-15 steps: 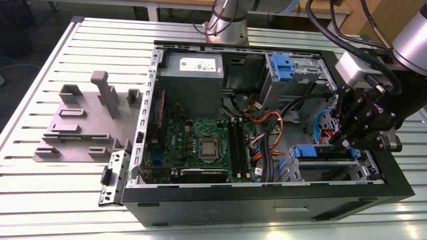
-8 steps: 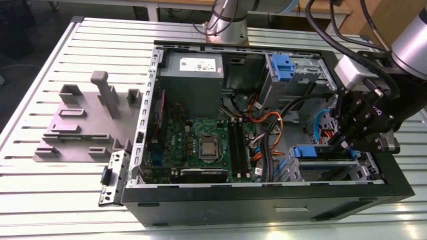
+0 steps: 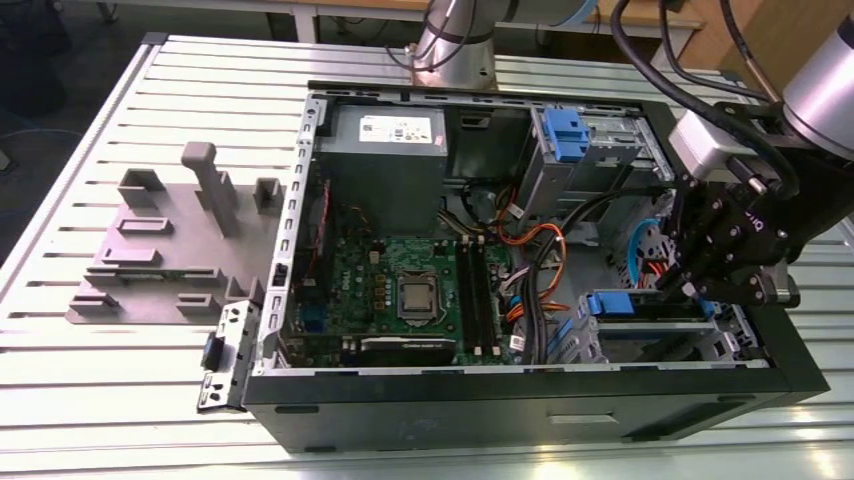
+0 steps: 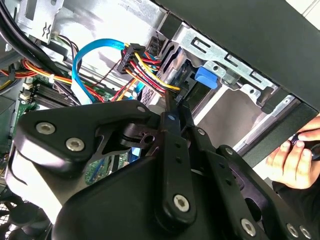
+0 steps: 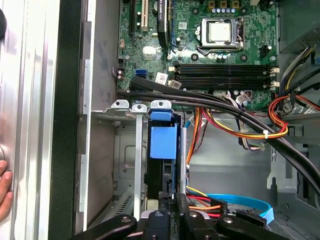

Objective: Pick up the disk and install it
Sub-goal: 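Insert the first disk wire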

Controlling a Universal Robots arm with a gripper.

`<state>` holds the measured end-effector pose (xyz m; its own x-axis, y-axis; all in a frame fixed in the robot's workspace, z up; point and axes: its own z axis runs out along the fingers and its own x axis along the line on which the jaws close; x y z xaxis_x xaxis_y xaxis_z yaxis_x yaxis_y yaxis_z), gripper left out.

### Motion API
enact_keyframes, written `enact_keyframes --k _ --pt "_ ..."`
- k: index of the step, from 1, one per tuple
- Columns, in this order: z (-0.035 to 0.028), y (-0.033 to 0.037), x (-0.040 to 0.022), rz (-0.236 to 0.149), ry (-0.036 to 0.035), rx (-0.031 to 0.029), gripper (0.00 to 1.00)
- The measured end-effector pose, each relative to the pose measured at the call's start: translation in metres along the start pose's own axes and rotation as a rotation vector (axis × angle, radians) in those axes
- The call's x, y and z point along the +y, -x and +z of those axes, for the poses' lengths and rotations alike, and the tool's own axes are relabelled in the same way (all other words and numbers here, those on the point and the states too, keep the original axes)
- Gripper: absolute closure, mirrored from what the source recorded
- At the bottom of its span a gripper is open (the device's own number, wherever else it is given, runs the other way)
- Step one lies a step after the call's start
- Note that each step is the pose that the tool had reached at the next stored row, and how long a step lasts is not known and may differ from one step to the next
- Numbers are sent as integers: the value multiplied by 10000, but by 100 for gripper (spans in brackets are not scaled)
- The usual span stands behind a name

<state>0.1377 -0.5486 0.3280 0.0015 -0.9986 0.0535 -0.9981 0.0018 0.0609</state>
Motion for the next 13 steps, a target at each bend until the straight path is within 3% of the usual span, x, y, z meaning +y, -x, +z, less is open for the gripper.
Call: enact_keyframes --k 3,4,9,13 --pt "2 0 -1 0 0 -5 82" --pt "2 0 -1 -1 0 -3 76" --pt "-6 -1 0 -1 0 -11 76" --pt "-34 -2 1 -7 0 -111 76"
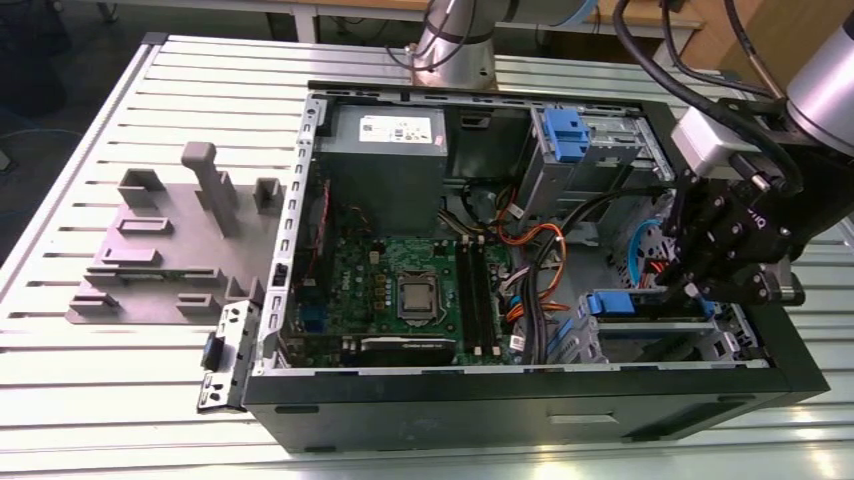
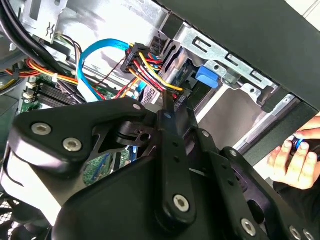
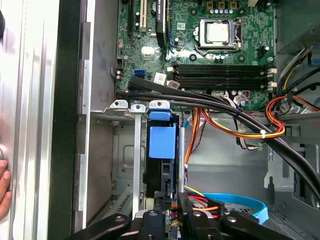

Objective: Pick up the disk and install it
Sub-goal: 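Insert the first disk wire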

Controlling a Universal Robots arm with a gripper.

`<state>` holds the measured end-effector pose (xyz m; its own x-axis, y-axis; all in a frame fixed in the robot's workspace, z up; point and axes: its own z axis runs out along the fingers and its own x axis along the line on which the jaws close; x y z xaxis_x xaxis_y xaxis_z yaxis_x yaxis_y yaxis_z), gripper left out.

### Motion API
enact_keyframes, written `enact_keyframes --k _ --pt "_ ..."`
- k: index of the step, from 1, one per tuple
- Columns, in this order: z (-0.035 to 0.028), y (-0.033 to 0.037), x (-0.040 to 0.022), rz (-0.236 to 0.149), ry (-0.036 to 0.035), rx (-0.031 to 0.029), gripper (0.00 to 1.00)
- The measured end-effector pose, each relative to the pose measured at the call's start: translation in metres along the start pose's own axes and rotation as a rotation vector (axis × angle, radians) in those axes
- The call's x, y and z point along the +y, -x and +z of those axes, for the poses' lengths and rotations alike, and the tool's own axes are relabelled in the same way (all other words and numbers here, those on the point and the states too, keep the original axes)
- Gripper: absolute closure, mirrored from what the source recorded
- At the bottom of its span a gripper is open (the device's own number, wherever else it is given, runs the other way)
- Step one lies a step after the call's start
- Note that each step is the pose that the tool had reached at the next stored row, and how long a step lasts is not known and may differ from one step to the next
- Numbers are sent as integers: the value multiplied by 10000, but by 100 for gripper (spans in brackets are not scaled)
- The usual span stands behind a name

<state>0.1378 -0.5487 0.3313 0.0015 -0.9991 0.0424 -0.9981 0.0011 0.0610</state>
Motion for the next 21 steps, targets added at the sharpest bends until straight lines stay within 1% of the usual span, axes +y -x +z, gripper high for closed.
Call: enact_keyframes --k 3,9,12,13,14,15,18,21 --pt "-23 -1 2 -4 1 -71 76" --pt "-61 -3 2 -9 16 -132 76" --pt "-65 -3 -2 -11 34 -146 77" --pt "-65 -6 -3 -10 36 -151 84" --pt "-65 -10 -8 -12 37 -156 84" --pt "-65 -15 -15 -12 38 -159 89" --pt "-66 -23 -48 -12 39 -160 89" --pt "-61 -25 -54 -10 40 -161 89"
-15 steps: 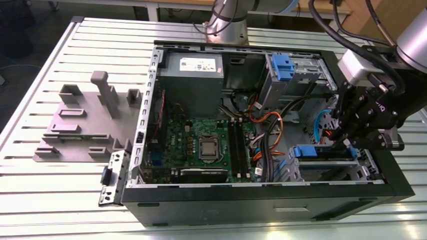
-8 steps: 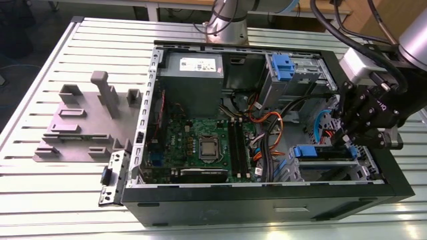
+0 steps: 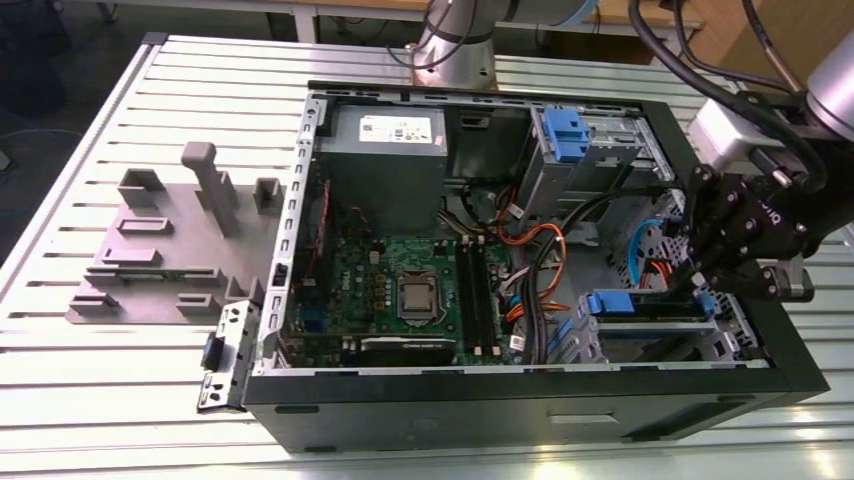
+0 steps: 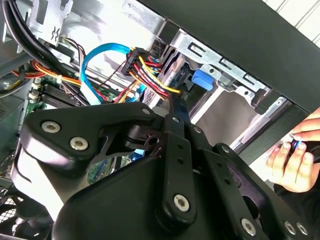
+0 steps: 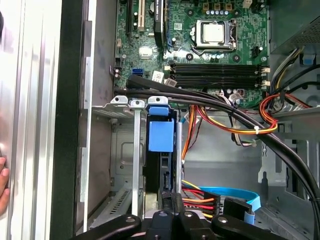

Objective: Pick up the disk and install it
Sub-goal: 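Insert the first disk wire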

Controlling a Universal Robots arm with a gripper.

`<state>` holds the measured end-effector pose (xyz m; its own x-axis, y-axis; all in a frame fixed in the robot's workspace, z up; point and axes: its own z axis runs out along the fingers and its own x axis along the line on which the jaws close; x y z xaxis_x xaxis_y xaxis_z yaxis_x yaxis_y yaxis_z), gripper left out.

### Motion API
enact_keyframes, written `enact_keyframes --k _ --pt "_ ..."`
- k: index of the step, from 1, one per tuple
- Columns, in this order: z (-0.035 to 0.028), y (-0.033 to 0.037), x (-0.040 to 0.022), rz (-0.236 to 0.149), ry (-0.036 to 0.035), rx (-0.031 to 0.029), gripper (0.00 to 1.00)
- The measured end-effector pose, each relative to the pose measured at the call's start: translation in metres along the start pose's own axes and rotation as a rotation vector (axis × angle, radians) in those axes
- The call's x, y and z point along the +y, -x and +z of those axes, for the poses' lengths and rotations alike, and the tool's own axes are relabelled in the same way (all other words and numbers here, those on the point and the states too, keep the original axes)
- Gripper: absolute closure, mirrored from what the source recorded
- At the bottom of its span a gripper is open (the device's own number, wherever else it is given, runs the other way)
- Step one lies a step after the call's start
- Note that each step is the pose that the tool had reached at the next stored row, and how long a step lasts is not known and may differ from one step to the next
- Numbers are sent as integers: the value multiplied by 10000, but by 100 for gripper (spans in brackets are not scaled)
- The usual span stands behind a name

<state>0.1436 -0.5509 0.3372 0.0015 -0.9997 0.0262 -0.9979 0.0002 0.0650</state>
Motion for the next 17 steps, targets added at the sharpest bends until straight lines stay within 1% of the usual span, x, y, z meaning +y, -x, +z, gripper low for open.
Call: enact_keyframes --k 12,17 --pt "34 -7 -24 0 0 3 89" --pt "37 -7 -27 -2 0 -17 89"
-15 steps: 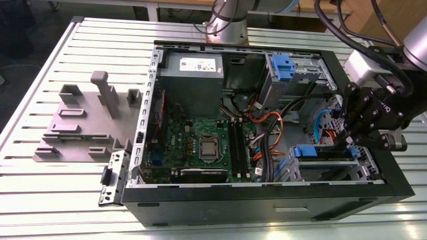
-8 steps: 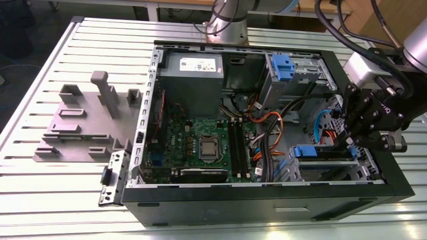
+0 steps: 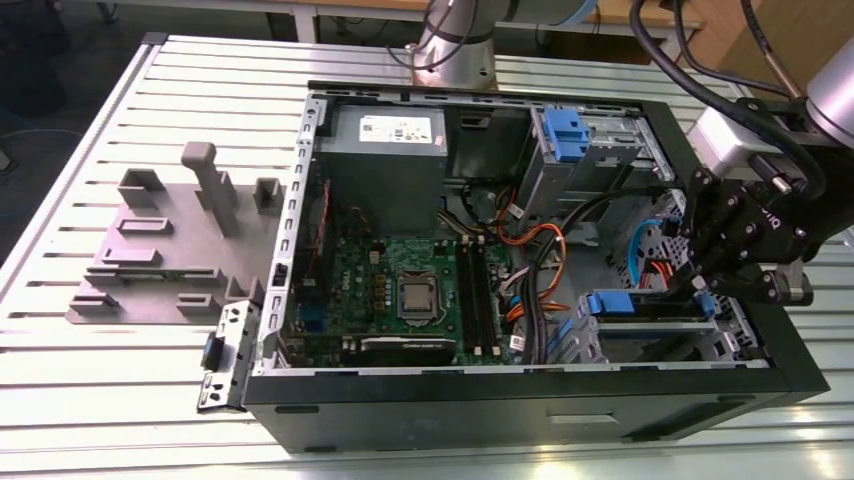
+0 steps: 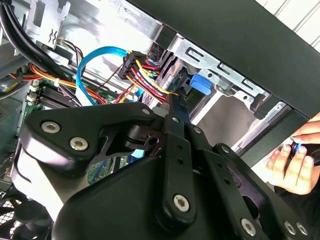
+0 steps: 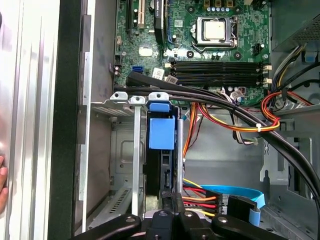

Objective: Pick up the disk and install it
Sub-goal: 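Insert the first disk wire, then insert the second disk wire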

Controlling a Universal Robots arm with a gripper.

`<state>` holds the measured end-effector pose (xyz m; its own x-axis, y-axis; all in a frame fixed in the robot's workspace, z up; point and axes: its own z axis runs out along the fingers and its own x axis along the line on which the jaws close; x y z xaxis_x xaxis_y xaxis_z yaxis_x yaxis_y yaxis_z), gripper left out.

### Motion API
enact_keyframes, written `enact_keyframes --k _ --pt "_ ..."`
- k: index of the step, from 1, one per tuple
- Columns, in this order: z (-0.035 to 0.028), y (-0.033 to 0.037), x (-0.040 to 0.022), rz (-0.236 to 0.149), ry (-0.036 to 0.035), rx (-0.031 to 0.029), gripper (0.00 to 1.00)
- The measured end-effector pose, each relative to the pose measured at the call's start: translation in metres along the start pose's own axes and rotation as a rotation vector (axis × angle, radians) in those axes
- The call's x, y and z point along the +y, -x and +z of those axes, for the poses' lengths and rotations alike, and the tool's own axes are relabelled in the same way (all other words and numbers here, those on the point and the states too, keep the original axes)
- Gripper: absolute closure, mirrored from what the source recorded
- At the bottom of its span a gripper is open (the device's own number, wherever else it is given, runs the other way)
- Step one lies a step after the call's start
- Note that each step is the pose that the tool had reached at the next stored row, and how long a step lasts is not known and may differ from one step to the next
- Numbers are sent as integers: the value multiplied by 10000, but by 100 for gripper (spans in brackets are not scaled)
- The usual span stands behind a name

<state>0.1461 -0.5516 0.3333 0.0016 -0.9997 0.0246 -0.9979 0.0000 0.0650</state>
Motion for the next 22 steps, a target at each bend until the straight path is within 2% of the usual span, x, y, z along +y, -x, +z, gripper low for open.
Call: enact_keyframes --k 7,22 --pt "-53 -2 3 -1 0 -14 89" --pt "-54 -2 8 -2 0 -16 89"
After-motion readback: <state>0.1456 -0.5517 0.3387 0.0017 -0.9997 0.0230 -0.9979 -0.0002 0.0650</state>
